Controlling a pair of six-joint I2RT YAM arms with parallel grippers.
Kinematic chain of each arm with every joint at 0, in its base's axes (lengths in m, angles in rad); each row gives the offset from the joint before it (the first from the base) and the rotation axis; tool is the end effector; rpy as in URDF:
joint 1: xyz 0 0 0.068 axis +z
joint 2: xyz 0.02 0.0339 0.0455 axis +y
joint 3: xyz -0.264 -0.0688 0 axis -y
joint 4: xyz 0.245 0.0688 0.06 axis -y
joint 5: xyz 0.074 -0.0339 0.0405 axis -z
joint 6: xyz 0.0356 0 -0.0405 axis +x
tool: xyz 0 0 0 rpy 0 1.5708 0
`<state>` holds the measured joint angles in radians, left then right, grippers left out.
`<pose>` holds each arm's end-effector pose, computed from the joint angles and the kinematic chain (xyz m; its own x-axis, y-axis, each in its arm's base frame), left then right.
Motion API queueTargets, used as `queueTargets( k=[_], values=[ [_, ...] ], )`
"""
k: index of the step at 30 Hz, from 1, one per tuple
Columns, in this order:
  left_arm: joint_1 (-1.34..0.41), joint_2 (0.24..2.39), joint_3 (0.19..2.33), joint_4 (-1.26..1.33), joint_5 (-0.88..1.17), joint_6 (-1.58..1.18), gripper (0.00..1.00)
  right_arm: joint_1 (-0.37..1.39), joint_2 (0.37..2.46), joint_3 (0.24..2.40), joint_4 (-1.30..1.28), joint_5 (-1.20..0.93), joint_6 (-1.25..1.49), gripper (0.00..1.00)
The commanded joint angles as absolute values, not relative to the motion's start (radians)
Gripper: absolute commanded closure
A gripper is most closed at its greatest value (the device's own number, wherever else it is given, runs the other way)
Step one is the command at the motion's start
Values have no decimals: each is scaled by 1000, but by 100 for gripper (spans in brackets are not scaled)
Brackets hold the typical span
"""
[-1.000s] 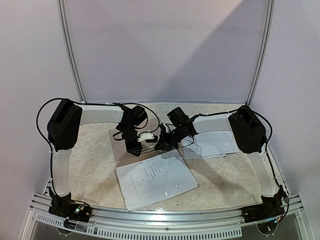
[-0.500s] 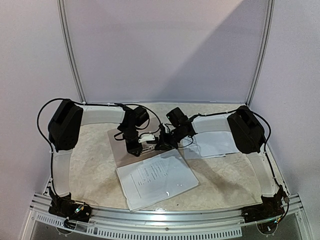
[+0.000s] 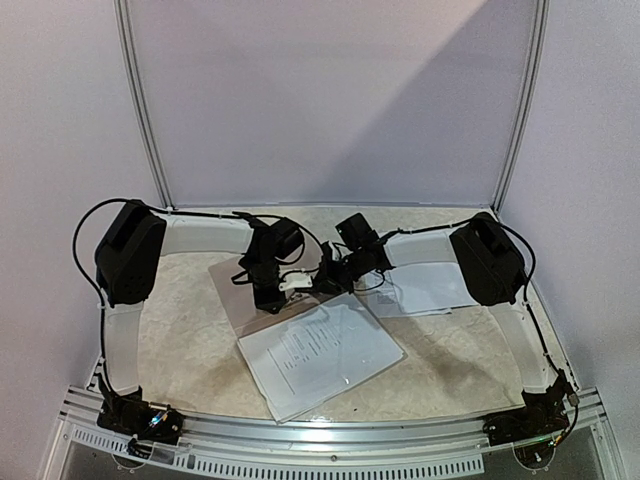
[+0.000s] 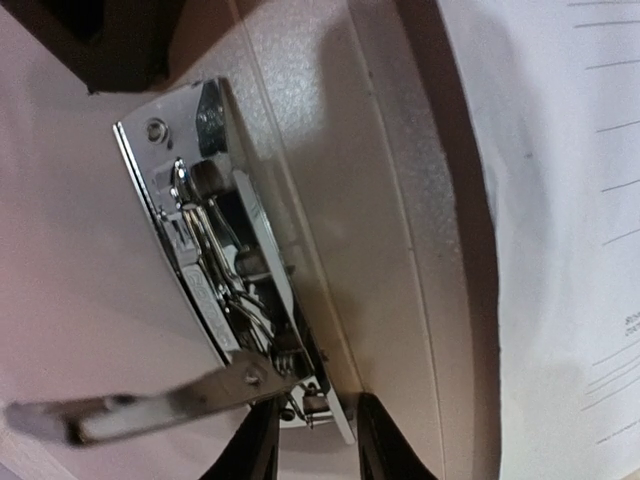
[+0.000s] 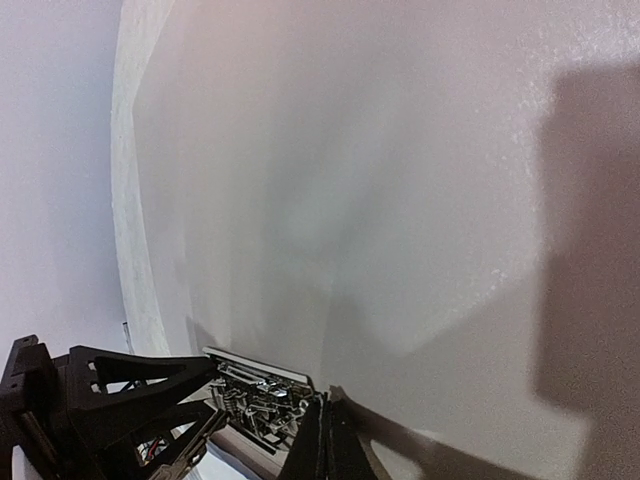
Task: Put the files into the folder
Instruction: Open the spring clip on the folder.
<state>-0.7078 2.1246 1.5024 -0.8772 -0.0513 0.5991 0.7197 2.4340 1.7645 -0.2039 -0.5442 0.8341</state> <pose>0.3056 -0.2591 0.1347 -0.2613 0.9648 -0.0301 0.9613 0.2629 0.0825 0.3767 0.3547 0.1000 -0.9902 -0.0253 -0.1375 -0.1199 0.6592 0.7423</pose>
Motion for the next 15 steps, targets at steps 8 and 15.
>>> queueTargets(
  k=[8,15],
  values=[
    [-708,2218,1430,-940,75,619,59,713,2437,1722,-242,-516,799,97],
    [-649,2138,1572,-1062,188,622,40,718,2330,1702,-247,-503,759,92]
  ],
)
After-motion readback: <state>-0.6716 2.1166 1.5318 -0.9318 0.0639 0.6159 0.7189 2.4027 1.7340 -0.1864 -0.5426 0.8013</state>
